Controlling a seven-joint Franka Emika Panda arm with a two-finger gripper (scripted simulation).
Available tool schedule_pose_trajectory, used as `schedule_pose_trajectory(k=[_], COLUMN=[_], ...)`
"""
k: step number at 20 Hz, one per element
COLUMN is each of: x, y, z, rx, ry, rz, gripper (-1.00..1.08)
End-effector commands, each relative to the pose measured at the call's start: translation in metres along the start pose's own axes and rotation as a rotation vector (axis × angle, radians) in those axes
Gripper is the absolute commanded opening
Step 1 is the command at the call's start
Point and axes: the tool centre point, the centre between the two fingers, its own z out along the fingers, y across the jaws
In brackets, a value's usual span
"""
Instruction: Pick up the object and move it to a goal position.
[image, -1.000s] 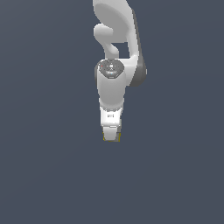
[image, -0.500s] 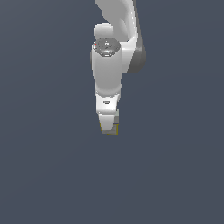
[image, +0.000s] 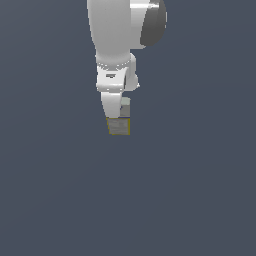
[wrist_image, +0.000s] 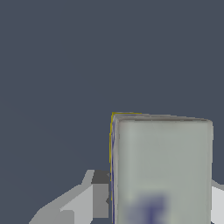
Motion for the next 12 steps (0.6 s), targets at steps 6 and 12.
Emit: schedule_pose_trajectory(k=[6,12], x=[-0.022,-0.037], y=[-0.032,-0.052], z=[-0.084,-0.140], rx=[0.000,0.000], ry=[0.001,0.001], rz=[0.000,0.000], gripper=[-1.00,-1.00])
